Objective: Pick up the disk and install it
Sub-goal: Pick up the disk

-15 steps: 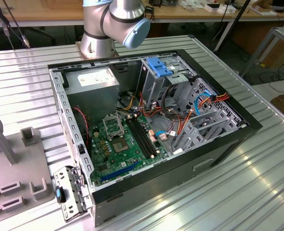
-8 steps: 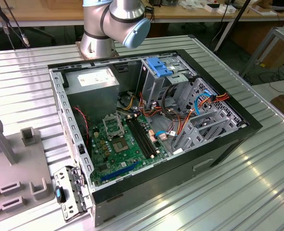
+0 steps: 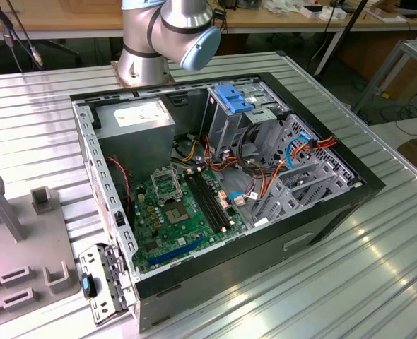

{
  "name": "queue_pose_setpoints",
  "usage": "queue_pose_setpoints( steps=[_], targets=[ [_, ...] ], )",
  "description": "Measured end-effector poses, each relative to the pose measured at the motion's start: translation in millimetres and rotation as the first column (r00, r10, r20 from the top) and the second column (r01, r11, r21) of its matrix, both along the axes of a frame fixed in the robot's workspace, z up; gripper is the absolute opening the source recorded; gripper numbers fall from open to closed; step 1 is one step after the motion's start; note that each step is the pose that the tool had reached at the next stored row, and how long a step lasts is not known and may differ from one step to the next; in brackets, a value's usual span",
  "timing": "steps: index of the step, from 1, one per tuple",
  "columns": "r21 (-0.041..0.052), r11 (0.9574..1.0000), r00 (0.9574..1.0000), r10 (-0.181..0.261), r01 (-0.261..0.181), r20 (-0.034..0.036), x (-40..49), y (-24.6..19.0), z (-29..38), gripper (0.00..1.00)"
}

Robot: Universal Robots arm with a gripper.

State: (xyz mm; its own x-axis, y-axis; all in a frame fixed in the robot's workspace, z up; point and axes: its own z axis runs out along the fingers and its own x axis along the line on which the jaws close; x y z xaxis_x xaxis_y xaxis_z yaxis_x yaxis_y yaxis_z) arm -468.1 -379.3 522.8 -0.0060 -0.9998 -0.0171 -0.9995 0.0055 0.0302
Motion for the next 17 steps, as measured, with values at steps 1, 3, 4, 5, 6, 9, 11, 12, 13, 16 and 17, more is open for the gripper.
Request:
queue_pose_setpoints(
  steps=[1, 3, 4, 5, 6, 9, 11, 12, 13, 16, 17],
  targets=[
    [0.0, 1.0, 1.0, 0.0, 0.0, -0.0007, 0.0, 0.0, 2.7, 0.37],
    [0.0, 1.0, 1.0, 0.0, 0.0, -0.0032, 0.2, 0.0, 10.8, 0.37],
    [-0.0001, 1.0, 1.0, 0.0, 0.0, -0.0041, 0.2, 0.0, 13.4, 0.37],
    [0.0, 1.0, 1.0, 0.0, 0.0, -0.0049, 0.2, 0.0, 16.5, 0.37],
    [0.0, 1.0, 1.0, 0.0, 0.0, -0.0056, 0.3, 0.0, 19.3, 0.37],
    [-0.0001, 1.0, 1.0, 0.0, 0.0, -0.0085, 0.4, 0.0, 29.7, 0.37],
    [-0.0001, 1.0, 1.0, 0.0, 0.0, -0.01, 0.5, 0.0, 35.5, 0.37],
    [-0.0003, 1.0, 0.9999, 0.0, 0.0, -0.011, 0.5, 0.0, 38.7, 0.37],
    [-0.0003, 1.0, 0.9999, 0.0, 0.0, -0.0112, 0.5, 0.0, 41.8, 0.37],
    [-0.0005, 1.0, 0.9999, 0.0, 0.0, -0.0125, 0.5, 0.0, 51.9, 0.37],
    [-0.0005, 1.0, 0.9999, 0.0, 0.0, -0.0129, 0.5, 0.0, 55.2, 0.37]
  ],
)
